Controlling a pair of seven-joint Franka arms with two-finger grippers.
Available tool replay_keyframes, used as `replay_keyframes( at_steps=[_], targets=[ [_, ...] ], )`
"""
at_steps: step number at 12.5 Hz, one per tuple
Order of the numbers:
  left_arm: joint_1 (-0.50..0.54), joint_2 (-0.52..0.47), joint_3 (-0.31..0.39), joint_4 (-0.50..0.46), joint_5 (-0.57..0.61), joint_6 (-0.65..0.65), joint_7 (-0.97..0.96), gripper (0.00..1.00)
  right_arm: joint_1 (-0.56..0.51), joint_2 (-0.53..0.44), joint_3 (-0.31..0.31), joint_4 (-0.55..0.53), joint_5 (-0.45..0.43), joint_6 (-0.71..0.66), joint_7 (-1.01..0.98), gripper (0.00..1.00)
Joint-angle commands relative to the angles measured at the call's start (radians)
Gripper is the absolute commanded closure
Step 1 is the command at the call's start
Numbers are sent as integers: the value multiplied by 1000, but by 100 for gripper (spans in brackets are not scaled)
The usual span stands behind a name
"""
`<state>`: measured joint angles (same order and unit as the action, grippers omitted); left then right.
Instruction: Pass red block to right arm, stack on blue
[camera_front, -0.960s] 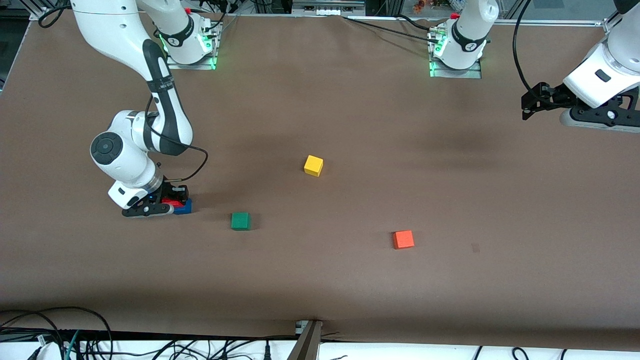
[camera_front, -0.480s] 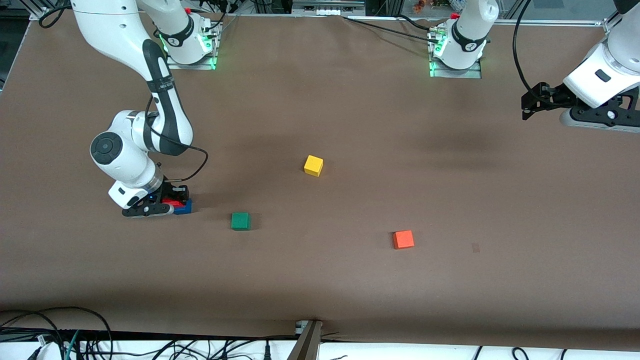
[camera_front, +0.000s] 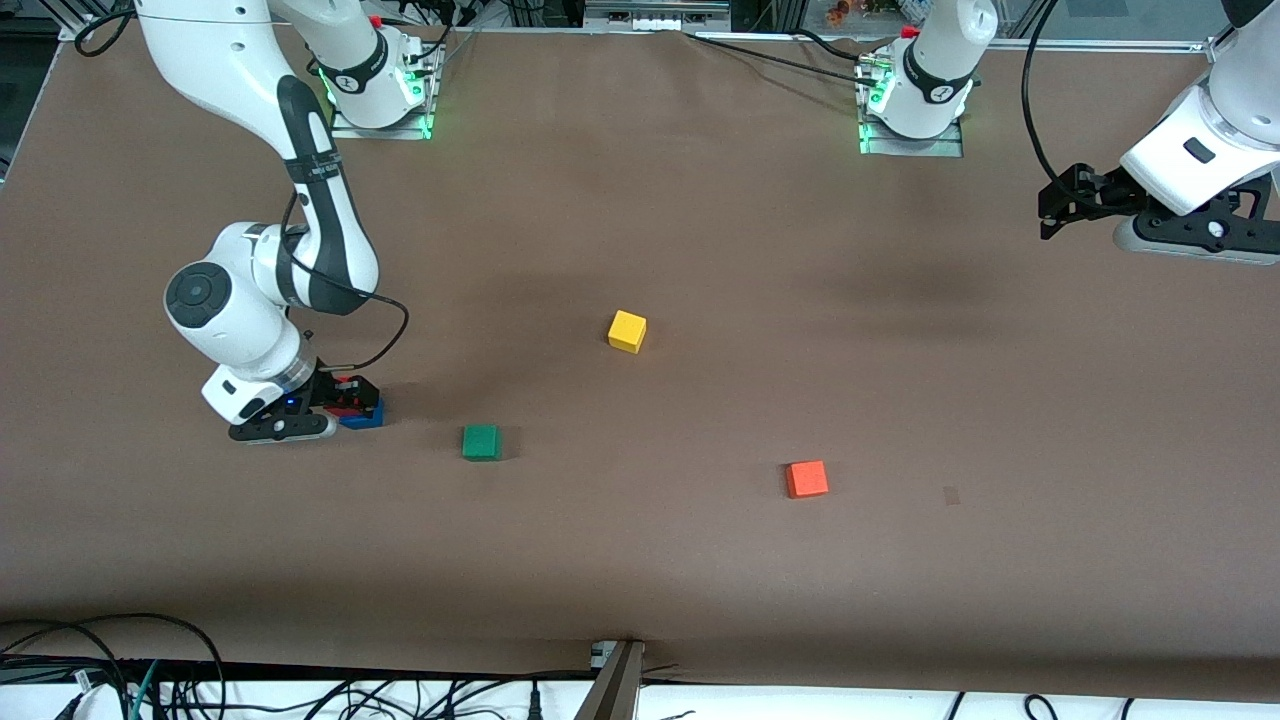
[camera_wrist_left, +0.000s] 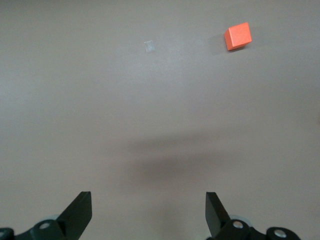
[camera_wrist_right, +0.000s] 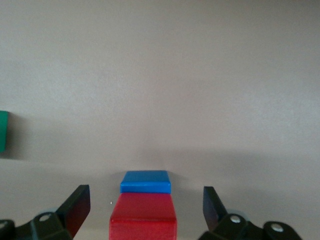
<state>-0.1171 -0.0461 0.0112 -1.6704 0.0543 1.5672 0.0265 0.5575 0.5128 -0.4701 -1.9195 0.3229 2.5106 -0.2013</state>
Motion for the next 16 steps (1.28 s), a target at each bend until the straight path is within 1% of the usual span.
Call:
replay_keyframes(
  at_steps=[1,2,5,8,10,11,13,14,15,16],
  targets=[
    [-19,0,-6,18,-2,-10,-17,0,-7,-23,-25,84,16,-163,-20,0],
    [-19,6,-31,23,1,-10,-19,0,-7,-26,-44,138,15,-258,-20,0],
    [-18,6,-33,23,1,-15,-17,0,-7,-30,-113,336,5,-595,-17,0],
    [-12,6,-33,23,-1,-15,-19,0,-7,-30,-189,511,4,-882,-15,0],
    [-7,6,-31,21,-1,-15,-23,0,5,-31,-241,588,1,-1042,-4,0],
    [-7,6,-31,21,-1,-15,-23,0,5,-31,-251,624,-20,-1099,-3,0],
    [-7,6,-30,23,-1,-15,-22,0,-1,-57,-252,658,-51,-1179,-1,0],
    [-7,8,-31,24,-1,-15,-22,0,-2,-83,-243,663,-73,-1182,0,0],
    [-9,6,-33,26,-1,-16,-22,0,-20,-130,-210,660,-91,-1182,3,0],
    [-7,8,-33,28,-1,-16,-20,0,-80,-179,-120,642,-125,-1179,3,0]
  ],
)
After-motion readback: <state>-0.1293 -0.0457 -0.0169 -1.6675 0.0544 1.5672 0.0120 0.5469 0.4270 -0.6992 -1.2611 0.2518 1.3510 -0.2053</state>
